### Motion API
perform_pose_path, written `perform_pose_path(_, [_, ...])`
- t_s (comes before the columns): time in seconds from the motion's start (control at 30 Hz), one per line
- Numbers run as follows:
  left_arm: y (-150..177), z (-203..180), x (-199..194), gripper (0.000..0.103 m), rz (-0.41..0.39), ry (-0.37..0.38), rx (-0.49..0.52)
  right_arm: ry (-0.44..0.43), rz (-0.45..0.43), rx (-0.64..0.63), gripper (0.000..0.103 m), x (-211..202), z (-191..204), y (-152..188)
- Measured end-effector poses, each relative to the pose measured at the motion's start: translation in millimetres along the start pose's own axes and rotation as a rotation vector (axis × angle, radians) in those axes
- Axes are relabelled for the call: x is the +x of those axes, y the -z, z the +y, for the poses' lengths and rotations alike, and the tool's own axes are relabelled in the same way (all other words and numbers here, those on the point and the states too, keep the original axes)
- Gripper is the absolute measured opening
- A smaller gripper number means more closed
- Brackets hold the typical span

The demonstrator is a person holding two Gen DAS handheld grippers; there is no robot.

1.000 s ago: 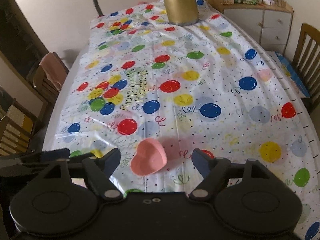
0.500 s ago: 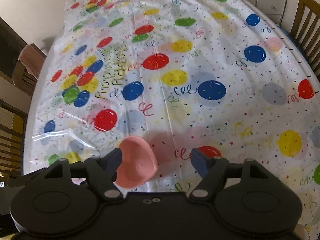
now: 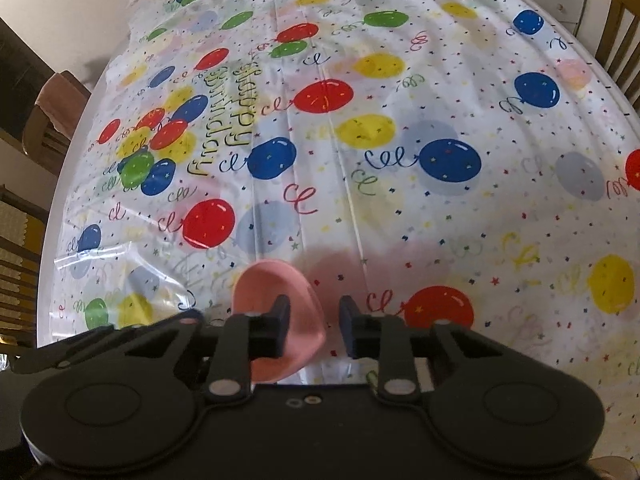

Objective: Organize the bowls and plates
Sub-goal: 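Close both tools on the pink heart bowl rim, then lift the pink heart bowl and carry it toward the cream bowl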

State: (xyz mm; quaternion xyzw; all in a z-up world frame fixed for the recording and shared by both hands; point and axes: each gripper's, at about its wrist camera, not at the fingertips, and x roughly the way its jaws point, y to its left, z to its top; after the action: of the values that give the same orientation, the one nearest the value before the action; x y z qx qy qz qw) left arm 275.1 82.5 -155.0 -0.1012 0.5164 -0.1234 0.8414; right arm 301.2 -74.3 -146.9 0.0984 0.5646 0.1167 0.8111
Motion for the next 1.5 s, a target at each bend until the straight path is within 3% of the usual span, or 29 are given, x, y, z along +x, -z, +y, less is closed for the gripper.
perform_pose_path(0.1, [1.2,-2.4,1.0,0.025,0.000,0.001,0.007,0.001,0.004,-0.014,0.016,2.2,2.6,2.3])
perform_pose_path(0.13, [1.4,-2.8,1.7,0.018,0.004,0.009,0.007,0.005,0.001,-0.020,0.013,2.2,3.5,3.2])
perform_pose_path(0.17, [1.6,-3.1,2.3,0.016,0.008,0.014,0.004,0.004,-0.001,-0.026,0.007,2.1,4.0,3.9])
perform_pose_path(0.27, [2.6,-3.7,1.9,0.014,0.012,0.005,0.001,0.008,-0.009,-0.034,0.004,0.1,4.8,5.9])
perform_pose_path(0.87, [16.4,-27.9,-62.3,0.013,-0.037,-0.004,0.004,-0.048,-0.066,-0.044,0.002,-57.9,6.8,30.3])
perform_pose_path(1.5, [79.5,-64.7,-154.5,0.014,-0.129,-0.090,-0.001,-0.165,-0.130,-0.139,0.002,-148.8,18.4,97.3])
